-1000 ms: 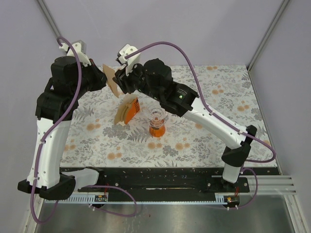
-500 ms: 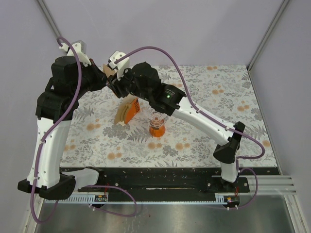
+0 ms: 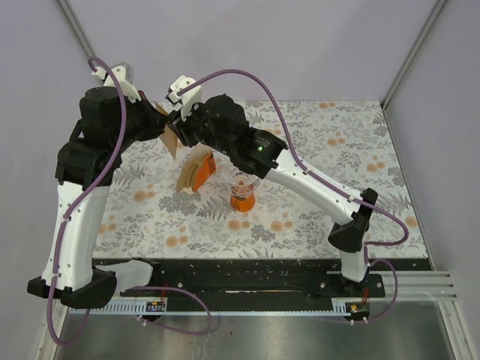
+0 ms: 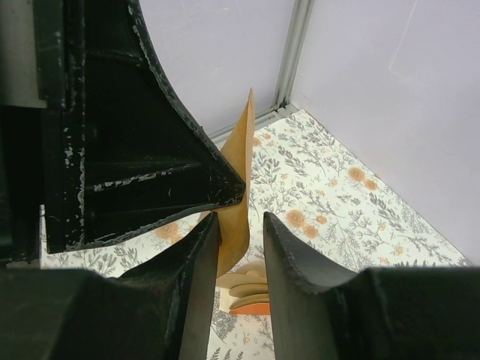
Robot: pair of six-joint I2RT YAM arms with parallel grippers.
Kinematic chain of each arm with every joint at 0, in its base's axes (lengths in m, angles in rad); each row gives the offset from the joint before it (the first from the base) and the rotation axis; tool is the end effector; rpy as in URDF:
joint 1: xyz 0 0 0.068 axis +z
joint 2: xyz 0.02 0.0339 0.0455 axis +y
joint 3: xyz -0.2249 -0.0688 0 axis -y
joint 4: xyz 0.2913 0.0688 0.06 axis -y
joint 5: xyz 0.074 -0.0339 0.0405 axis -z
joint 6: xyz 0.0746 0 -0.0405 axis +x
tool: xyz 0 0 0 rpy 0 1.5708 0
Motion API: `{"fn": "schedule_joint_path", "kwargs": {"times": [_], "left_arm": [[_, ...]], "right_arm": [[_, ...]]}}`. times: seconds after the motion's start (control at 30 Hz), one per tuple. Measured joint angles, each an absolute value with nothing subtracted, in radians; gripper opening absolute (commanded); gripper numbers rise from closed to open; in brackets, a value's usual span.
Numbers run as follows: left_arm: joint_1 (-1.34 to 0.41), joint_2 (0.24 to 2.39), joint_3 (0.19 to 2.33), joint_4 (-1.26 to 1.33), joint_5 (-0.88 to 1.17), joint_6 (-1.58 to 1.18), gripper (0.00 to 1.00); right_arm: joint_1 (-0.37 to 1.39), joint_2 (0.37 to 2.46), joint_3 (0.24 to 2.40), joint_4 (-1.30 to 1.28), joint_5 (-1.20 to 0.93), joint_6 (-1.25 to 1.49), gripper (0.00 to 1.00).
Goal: Place the coffee filter in the dripper
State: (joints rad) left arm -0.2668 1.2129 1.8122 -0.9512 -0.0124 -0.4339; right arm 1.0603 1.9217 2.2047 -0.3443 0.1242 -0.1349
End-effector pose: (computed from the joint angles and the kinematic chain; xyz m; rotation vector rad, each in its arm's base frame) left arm 0.2775 -0.0749 0.4868 -0.1711 1.9421 -0.4558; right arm 0.2563 0.4387 0.4546 -0.8556 1.4300 0.6058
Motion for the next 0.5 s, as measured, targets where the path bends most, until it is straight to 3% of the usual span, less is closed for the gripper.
{"fn": "schedule_joint_path", "kwargs": {"times": [0.5], "left_arm": [[-0.266,1.213,1.773,-0.941,-0.094,-0.376,0.0]], "right_arm": [[1.06,1.923,2.205,-0.346,0.149,-0.169,0.47]]}}
